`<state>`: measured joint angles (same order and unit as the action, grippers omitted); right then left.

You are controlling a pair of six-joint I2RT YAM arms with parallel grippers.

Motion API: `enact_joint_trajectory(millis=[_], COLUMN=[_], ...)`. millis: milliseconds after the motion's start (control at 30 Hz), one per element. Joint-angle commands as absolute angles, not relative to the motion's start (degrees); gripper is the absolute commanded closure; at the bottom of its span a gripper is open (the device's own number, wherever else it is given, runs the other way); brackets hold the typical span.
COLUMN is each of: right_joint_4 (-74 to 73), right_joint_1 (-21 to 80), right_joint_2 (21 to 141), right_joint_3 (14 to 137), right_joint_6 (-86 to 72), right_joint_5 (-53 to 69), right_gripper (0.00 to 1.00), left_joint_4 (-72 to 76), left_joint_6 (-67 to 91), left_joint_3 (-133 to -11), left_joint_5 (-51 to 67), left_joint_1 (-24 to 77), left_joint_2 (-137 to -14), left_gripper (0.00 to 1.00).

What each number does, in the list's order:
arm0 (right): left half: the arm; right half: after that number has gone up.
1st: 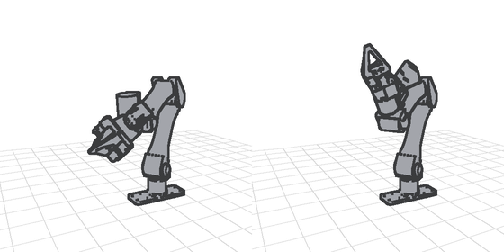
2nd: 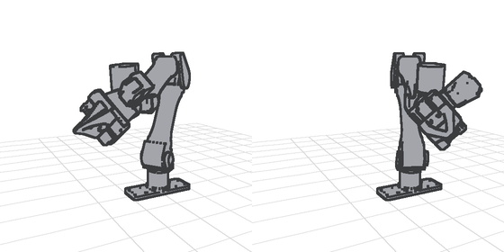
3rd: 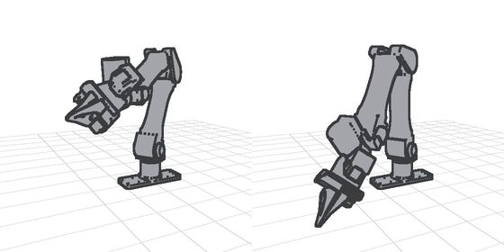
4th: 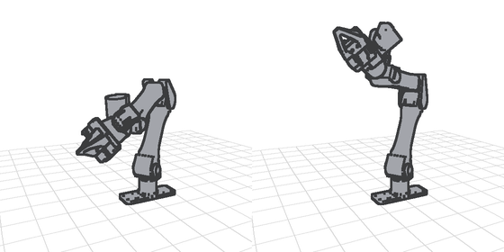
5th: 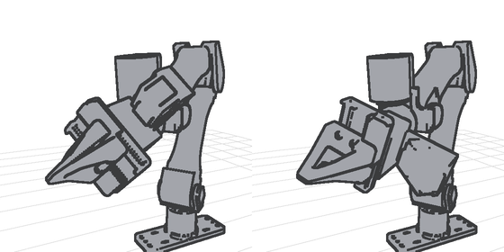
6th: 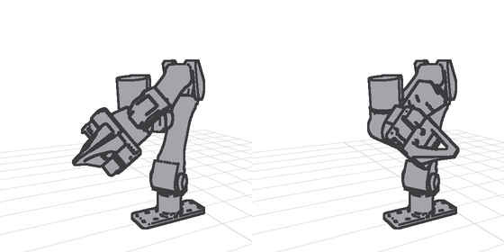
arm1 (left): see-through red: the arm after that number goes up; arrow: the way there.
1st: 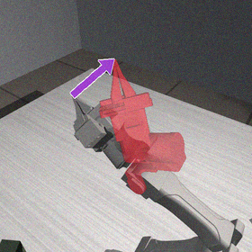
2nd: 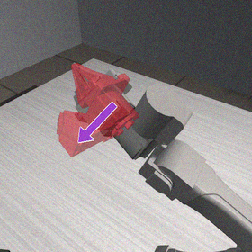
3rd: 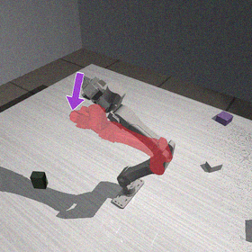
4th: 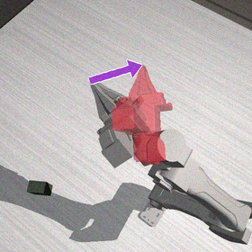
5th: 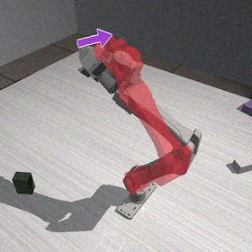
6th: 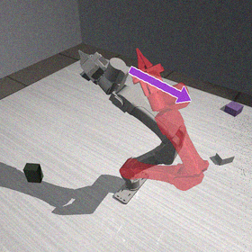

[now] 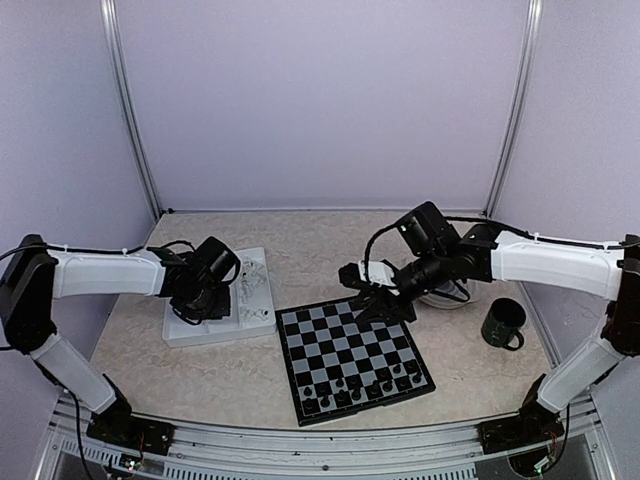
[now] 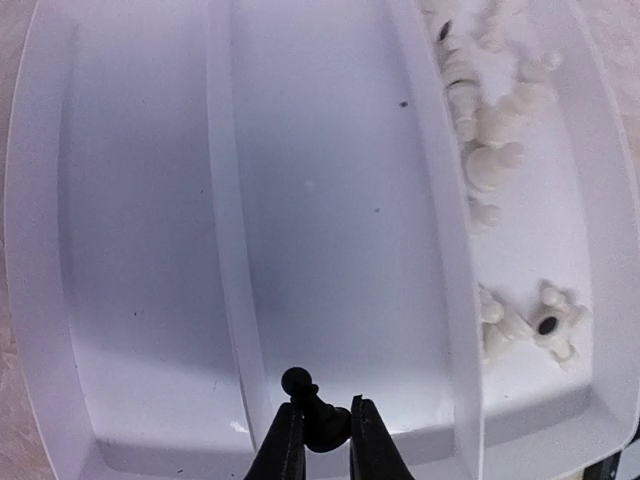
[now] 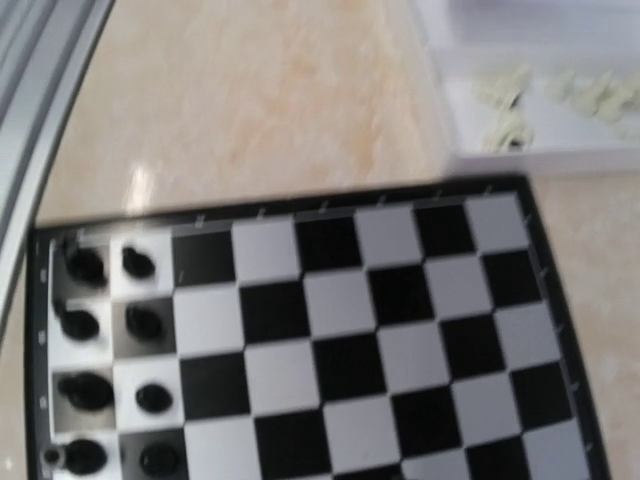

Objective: Set up the chess pieces on the board
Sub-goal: Pick up the pawn from the storage box, then pass from the left arm to the right

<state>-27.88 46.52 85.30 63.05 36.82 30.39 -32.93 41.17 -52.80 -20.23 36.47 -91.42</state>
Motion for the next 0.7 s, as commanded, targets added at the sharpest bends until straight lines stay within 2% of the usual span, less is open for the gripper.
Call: enact_joint_trajectory(millis=[0, 300, 533, 667], right_joint_4=[-29.0, -30.3, -36.6, -35.6], right_joint_1=[44.6, 43.1, 43.1, 43.1], right_joint_2=[88.2, 100.6, 114.6, 119.5], right_joint_3=[68.5, 82.9, 96.9, 99.0], right_joint_6=[31.7, 20.8, 11.4, 7.1], right_joint_5=[35.5, 43.8, 61.1, 66.9], right_gripper=[0.69, 0.68, 0.68, 0.64], left_joint_4=[-21.4, -12.2, -9.9, -9.3], left_joint_6=[27.6, 12.1, 8.5, 7.7], left_joint_3=[-49.2, -43.3, -43.1, -43.2], left_joint_5=[-19.4, -7.5, -4.7, -4.5], left_joint_1=[37.2, 41.2, 50.7, 54.1], left_joint_2=[-82.6, -70.0, -71.2, -72.2], left_gripper=[1.0, 1.0, 1.0, 1.0])
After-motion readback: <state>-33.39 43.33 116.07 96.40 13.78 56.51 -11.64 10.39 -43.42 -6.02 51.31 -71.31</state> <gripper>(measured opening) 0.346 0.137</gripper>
